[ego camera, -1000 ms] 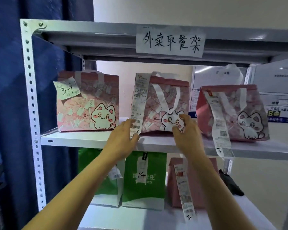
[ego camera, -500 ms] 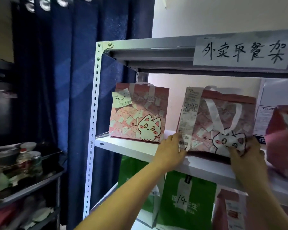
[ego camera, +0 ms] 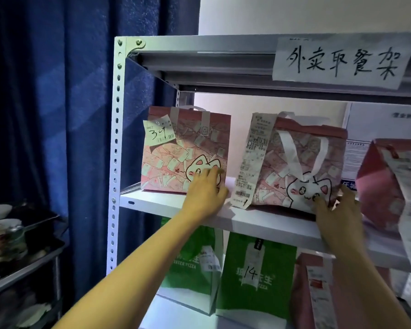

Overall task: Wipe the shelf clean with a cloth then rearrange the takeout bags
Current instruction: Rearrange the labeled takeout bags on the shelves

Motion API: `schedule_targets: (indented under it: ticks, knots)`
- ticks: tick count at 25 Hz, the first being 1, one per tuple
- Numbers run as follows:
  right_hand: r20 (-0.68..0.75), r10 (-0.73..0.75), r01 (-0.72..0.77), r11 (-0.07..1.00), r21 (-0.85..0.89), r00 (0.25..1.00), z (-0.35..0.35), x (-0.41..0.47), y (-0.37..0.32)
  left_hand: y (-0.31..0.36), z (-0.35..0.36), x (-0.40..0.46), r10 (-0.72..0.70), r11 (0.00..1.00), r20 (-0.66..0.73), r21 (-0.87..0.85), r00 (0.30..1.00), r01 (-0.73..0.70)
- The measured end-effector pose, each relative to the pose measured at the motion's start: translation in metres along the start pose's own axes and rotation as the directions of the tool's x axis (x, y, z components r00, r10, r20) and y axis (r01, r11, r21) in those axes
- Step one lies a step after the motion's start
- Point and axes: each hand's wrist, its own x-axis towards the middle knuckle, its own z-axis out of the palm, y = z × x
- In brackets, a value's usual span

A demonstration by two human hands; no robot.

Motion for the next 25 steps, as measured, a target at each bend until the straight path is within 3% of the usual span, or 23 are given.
schedule_targets:
  ticks: [5,7,10,16,25]
  knots:
    - [0.002,0.02,-0.02,1.0,0.019,1.0,0.003,-0.008,-0.005,-0.049,-0.043,0.002,-0.091,0.991,-0.373,0.062,0.924,0.122]
    - [-0.006,0.031,-0.031,0.999,0.016,0.999,0.003,-0.009,-0.007,-0.067,-0.059,0.003,-0.184,0.972,-0.441,0.051,0.879,0.229]
    - [-0.016,0.045,-0.045,0.999,0.011,0.999,0.003,-0.008,-0.008,-0.089,-0.075,0.006,-0.306,0.945,-0.409,-0.019,0.86,0.327]
    - [-0.012,0.086,-0.085,0.996,0.033,0.996,0.0,-0.003,-0.005,-0.112,-0.085,0.014,-0.369,0.929,-0.314,-0.094,0.875,0.358]
    - [-0.094,0.119,-0.112,0.99,0.081,0.988,0.002,0.0,-0.004,-0.09,-0.078,0.002,-0.211,0.971,-0.445,-0.198,0.87,0.134]
